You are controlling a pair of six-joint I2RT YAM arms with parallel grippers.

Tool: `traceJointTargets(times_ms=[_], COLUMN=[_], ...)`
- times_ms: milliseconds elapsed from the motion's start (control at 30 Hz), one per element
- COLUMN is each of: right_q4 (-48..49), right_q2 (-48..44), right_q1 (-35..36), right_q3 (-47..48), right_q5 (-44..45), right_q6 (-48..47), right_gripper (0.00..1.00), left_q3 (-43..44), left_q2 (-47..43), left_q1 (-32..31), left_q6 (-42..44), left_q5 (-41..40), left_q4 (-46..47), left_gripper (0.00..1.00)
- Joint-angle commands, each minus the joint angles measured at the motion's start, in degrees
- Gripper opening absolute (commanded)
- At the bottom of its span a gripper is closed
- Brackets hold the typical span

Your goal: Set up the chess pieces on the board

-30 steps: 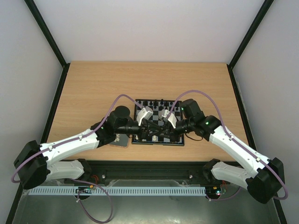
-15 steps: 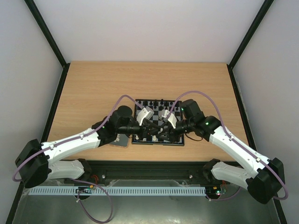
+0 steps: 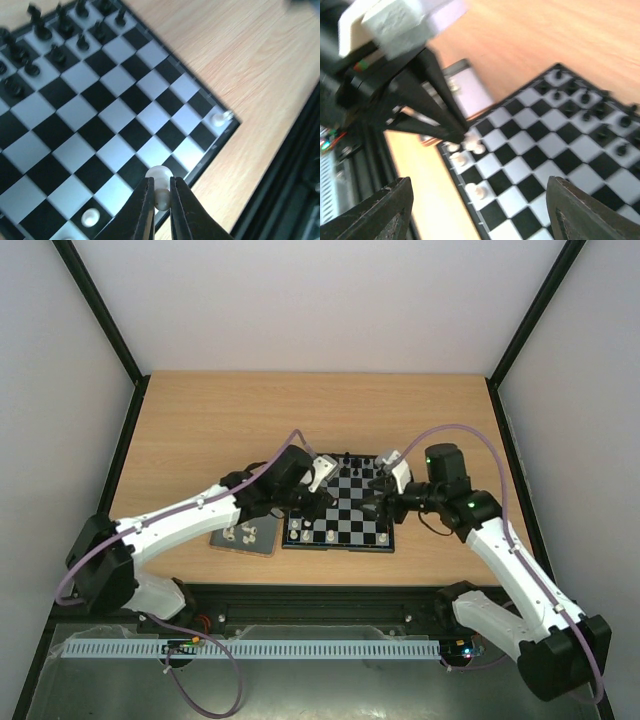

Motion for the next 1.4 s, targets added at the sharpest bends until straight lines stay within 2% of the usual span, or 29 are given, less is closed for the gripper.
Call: traceJointTargets(times_ms=[0, 133, 500, 1367], right_q4=[3.9, 3.7, 4.2, 3.7], right_q2=[-0.7, 0.3, -1.4, -1.8], right_q1=[-6.4, -11.5, -12.1, -12.1], right_q3=[-3.0, -3.5, -5.0, -5.5], right_q5=[7.0, 9.3, 9.0, 7.3], right_q6=[4.4, 4.5, 2.8, 1.1], right_gripper=[0.75, 0.75, 0.75, 0.75], left_q3=[4.2, 6.7, 9.4, 9.3], left_q2=[4.9, 9.1, 18.0, 22.9], left_q1=[-0.4, -1.3, -3.0, -3.9], left_q6=[4.2, 5.8, 7.3, 5.3], left_q5=[-6.8, -6.8, -9.6, -11.6], left_q4=[-12.4, -14.9, -19.0, -15.1], left_gripper=[0.07, 0.06, 0.06, 0.07])
